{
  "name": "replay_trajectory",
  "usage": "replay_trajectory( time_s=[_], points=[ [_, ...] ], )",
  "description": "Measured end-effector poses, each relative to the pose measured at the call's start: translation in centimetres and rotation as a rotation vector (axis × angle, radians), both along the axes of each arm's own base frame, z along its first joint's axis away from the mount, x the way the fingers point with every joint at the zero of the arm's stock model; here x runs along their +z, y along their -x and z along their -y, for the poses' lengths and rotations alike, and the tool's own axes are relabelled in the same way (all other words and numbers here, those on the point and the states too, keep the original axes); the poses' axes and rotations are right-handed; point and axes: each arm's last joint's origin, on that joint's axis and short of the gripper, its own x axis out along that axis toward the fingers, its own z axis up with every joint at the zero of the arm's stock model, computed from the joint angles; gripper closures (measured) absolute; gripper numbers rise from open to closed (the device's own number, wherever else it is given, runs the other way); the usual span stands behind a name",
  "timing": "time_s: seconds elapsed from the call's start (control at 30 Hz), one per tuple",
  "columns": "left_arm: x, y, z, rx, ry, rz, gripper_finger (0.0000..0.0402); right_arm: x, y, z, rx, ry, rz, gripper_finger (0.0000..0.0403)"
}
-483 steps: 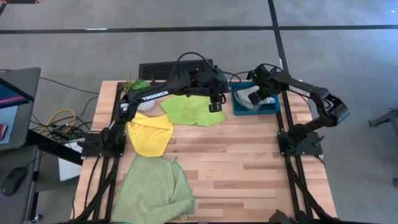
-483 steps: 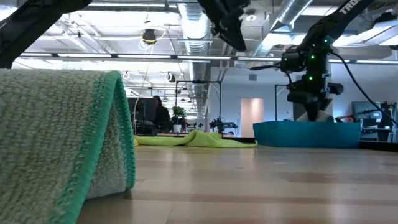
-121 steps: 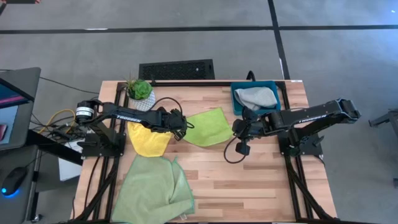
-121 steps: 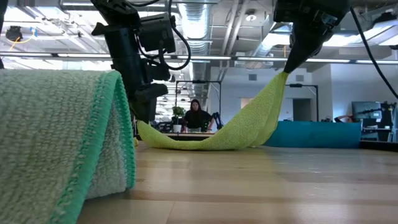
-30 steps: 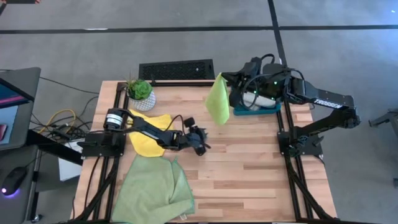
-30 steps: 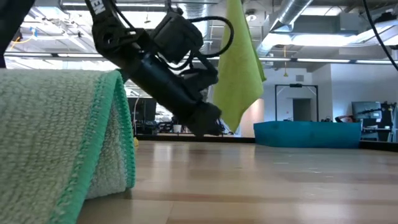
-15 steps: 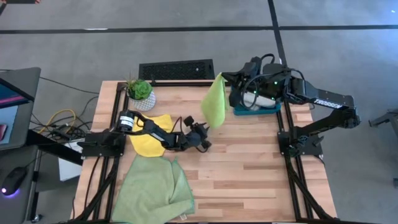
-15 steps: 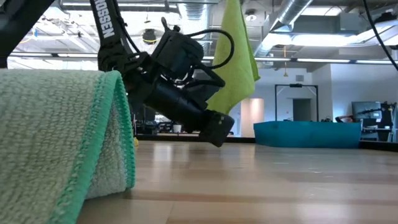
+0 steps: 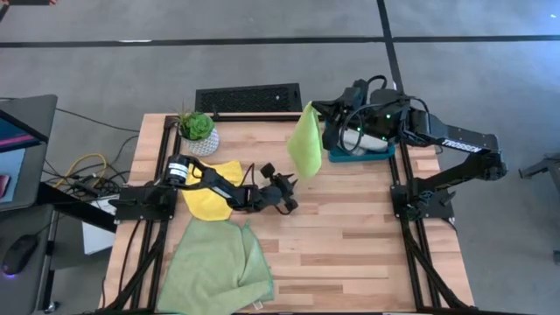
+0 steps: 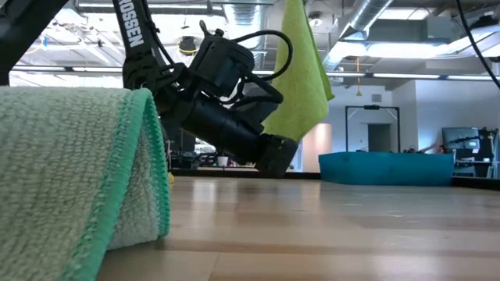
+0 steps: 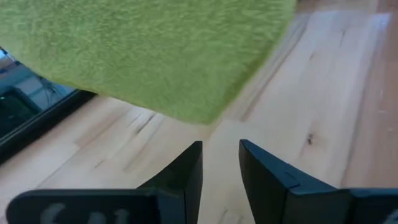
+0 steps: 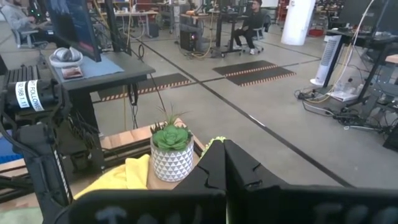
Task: Fold microfiber towels
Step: Fold the light green microfiber towel
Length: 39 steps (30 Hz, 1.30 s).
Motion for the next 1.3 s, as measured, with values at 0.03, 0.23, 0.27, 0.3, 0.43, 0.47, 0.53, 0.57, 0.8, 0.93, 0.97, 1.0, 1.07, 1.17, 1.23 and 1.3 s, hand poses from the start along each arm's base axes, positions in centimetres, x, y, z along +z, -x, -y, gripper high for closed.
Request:
replay_trajectory(
  time_s=[0.03,0.23,0.27,0.3,0.43,0.47,0.53,0.57,0.8,0.93,0.97,1.0,1.07,1.17,1.23,1.3],
  points=[
    [0.0,0.0,0.0,0.0,0.005,0.005,0.0304,0.0,0.0,0.0,0.0,0.0,0.0,0.0395],
    [0.5,-0.4,-0.2,0.019,0.034,0.064,0.0304,0.0,0.0,0.0,0.0,0.0,0.003,0.0395],
    [0.6,-0.5,-0.2,0.021,0.034,0.07,0.0304,0.1,0.0,0.0,0.0,0.001,0.009,0.0395],
    [0.7,-0.6,-0.3,0.021,0.03,0.073,0.0304,0.1,0.0,0.0,0.0,0.002,0.014,0.0395],
    [0.9,-0.7,-0.3,0.044,-0.007,0.057,0.0304,0.3,-0.1,0.0,0.0,0.004,0.033,0.0395],
    [1.0,-0.8,-0.3,0.056,-0.013,0.059,0.0304,0.3,-0.1,0.0,0.0,0.004,0.034,0.0395],
    [1.1,-0.8,-0.4,0.078,-0.023,0.062,0.0304,0.3,-0.1,0.0,0.0,0.005,0.035,0.0395],
    [1.1,-0.7,-0.4,0.088,-0.027,0.061,0.0304,0.3,-0.1,0.0,0.0,0.005,0.036,0.0395],
    [1.2,-0.5,-0.6,0.189,-0.062,0.065,0.0304,0.4,-0.1,0.0,0.0,0.005,0.037,0.0395],
    [1.2,-0.5,-0.7,0.198,-0.064,0.073,0.0304,0.4,-0.1,0.0,0.0,0.006,0.037,0.0395],
    [1.3,-0.5,-0.7,0.213,-0.068,0.08,0.0304,0.4,-0.1,0.0,0.0,0.006,0.037,0.0395],
    [1.4,-0.5,-0.7,0.231,-0.074,0.087,0.0304,0.4,-0.1,0.0,0.0,0.006,0.037,0.0395],
    [1.5,-0.4,-0.8,0.269,-0.093,0.095,0.0304,0.4,-0.1,0.0,0.0,0.007,0.036,0.0395],
    [1.7,-0.4,-0.9,0.3,-0.124,0.091,0.0306,0.4,-0.1,0.0,0.0,0.007,0.036,0.0395],
    [1.7,-0.4,-0.9,0.296,-0.141,0.071,0.0313,0.4,-0.1,0.0,0.0,0.007,0.036,0.0395],
    [1.7,-0.4,-0.9,0.291,-0.159,0.049,0.0329,0.4,-0.1,0.0,0.0,0.007,0.036,0.0395]
  ],
)
